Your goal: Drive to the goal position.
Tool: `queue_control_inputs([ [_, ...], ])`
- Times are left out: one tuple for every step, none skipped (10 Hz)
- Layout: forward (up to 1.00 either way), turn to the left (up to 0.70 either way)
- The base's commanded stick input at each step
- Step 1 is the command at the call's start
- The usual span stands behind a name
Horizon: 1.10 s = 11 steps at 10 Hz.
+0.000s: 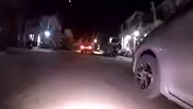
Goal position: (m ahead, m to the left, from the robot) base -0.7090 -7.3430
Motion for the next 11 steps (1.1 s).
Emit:
queue_control_inputs([
  [0.6,0.0],
  [0.6,0.0],
  [0.6,0.0],
  [0.6,0.0],
  [0.6,0.0],
  [0.6,0.0],
  [0.6,0.0],
  [0.6,0.0],
  [0.6,0.0],
  [0.6,0.0],
  [0.6,0.0],
])
